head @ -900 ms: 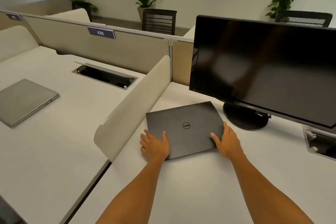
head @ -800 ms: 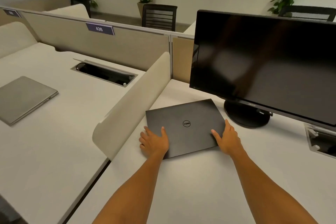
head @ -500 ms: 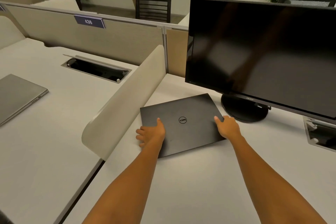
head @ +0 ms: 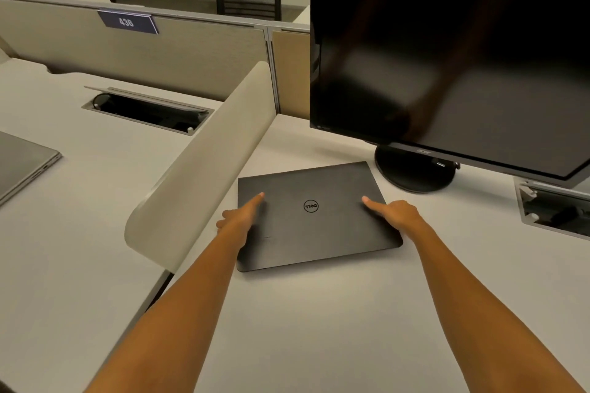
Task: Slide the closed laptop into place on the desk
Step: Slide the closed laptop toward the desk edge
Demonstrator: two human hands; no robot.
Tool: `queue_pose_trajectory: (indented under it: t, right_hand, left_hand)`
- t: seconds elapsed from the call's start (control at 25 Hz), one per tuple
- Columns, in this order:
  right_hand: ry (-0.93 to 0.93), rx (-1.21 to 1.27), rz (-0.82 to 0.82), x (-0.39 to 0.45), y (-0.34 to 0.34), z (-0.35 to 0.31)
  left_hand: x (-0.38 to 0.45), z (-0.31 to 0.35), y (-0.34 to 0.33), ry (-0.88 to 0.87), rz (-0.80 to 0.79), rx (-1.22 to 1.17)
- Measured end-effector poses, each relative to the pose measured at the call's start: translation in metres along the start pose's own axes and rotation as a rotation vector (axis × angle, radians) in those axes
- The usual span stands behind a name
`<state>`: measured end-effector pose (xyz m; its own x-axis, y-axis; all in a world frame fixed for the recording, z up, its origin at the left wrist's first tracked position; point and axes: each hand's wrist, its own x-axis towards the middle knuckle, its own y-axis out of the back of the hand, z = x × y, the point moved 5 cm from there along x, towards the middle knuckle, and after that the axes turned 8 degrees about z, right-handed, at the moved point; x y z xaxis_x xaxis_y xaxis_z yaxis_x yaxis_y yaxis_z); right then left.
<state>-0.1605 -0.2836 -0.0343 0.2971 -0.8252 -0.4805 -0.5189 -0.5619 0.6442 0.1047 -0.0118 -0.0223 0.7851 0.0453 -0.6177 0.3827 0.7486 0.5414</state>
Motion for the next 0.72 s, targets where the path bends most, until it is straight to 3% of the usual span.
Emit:
queue_pose_trajectory:
  t: [0.16, 0.72]
  right_hand:
    - [0.042, 0.131, -0.045, -0.026, 0.0, 0.022]
    - [0.028, 0.412, 0.096, -0.176, 0.03, 0.168]
  left_hand:
    - [-0.001, -0.011, -0.005, -0.019, -0.181, -0.004]
    - [-0.088, -0.099, -0.02, -0.107, -0.366, 0.182]
